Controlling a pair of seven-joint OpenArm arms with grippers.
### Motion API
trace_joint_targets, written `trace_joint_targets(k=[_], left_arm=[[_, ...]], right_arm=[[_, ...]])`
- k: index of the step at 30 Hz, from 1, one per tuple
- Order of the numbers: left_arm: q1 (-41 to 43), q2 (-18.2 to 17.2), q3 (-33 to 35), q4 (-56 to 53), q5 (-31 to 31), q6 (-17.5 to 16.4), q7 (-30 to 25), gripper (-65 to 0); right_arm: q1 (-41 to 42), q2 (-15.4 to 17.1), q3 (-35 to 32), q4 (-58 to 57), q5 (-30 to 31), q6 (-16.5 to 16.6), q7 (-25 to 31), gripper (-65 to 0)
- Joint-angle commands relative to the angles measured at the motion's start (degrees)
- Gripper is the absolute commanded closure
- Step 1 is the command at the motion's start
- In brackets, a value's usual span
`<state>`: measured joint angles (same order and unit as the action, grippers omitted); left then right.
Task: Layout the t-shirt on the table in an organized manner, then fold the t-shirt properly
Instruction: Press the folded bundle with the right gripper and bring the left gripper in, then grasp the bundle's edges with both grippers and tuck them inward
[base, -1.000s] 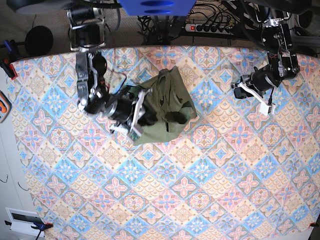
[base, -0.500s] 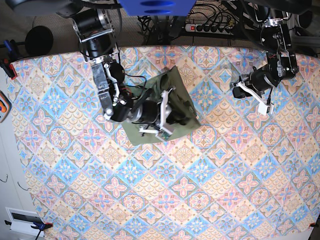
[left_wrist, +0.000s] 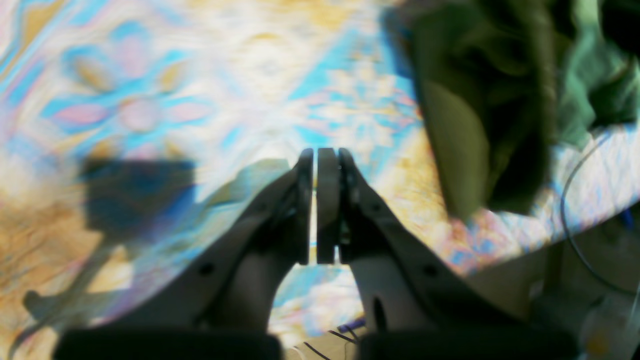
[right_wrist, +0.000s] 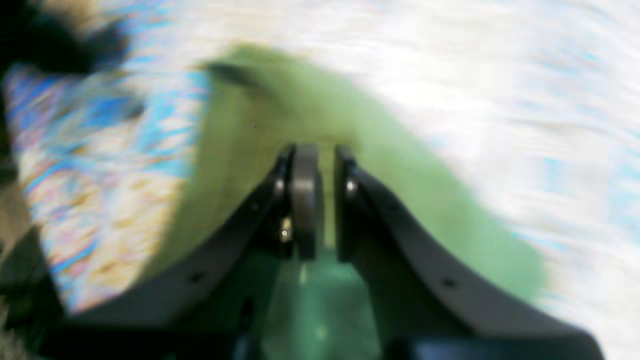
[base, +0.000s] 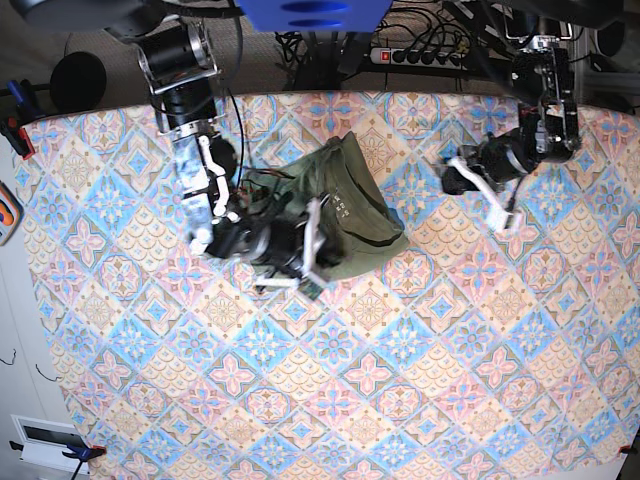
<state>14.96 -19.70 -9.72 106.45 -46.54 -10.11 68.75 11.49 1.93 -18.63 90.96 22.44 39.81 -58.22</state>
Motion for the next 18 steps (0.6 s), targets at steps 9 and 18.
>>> trace_joint_targets(k=[9, 18], left_arm=[[-0.76, 2.34, 10.20, 8.40, -0.97, -0.13, -0.75, -0.6], [-5.07, 11.75, 10.46, 6.29, -0.44, -0.13, -0.75, -0.7]], right_arm=[[1.04, 3.74, 11.91, 1.75, 1.17, 0.19, 2.17, -5.3], [0.87, 4.00, 15.86, -3.97, -8.94, 0.19, 2.00, -5.3]])
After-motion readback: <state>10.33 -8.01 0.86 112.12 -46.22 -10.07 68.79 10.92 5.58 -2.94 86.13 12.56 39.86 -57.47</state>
